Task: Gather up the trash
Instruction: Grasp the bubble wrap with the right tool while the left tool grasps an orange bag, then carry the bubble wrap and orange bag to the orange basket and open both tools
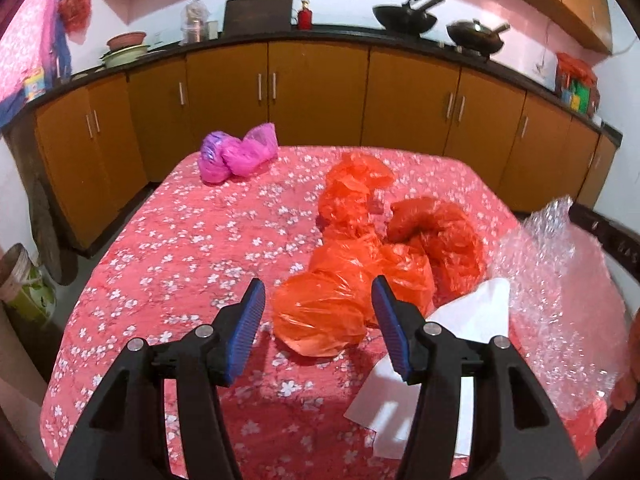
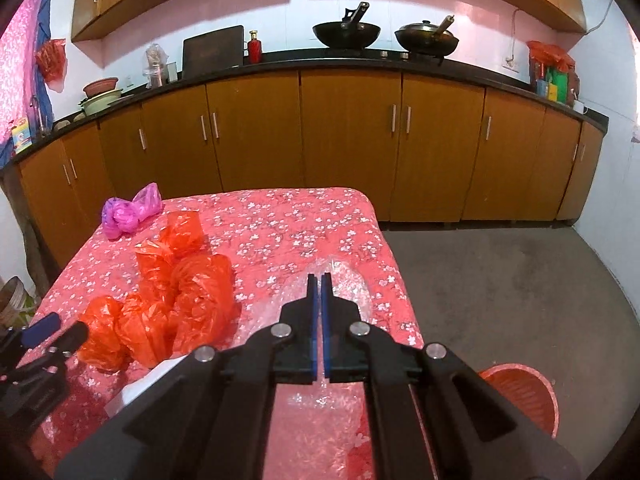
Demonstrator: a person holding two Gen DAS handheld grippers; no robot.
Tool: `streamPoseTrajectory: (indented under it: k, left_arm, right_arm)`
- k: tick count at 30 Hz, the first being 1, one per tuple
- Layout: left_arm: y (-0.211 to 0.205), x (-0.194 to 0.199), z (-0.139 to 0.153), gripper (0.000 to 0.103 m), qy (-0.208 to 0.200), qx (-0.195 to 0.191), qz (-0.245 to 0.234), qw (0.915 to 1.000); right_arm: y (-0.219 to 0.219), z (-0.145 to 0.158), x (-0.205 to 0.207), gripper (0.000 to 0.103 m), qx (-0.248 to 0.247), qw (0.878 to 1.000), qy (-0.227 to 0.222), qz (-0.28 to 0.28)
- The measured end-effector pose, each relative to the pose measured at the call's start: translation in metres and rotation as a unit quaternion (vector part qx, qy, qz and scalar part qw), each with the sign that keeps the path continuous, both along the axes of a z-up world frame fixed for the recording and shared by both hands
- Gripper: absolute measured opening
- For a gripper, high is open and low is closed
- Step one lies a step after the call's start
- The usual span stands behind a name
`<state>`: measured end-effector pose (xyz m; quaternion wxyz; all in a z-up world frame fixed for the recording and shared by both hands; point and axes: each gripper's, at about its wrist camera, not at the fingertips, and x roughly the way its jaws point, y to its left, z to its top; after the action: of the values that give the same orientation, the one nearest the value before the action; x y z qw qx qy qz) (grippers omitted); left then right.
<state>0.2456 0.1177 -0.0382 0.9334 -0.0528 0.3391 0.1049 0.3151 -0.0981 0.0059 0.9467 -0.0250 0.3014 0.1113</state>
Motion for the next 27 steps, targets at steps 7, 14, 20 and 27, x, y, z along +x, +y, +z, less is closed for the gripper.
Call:
streamPoseTrajectory:
  k: [7,14,20,27]
  left_arm:
    - [0.006,0.011,-0.012,0.025,0.022,-0.005,0.007,0.9997]
    - [0.028,0.013,-0.009,0.011,0.024,0.019,0.037,0.9989]
    - [0.049,0.005,0.01,0.01,0.004,0.021,0.058,0.9981]
    - [0.048,-0.004,0.036,0.01,-0.021,0.035,0.058,0.9975]
  right_arm:
    - [0.004,-0.002,-0.005,0.003,-0.004,1.0,0.002,0.009]
    - [-0.002,0.004,-0.002,0.003,0.003,1.0,-0.005,-0.003]
    - [-0.008,0.014,-0.002,0.003,0.011,1.0,-0.016,-0.011]
    - [-0.017,0.032,-0.011,0.003,0.019,0.999,-0.035,-0.016]
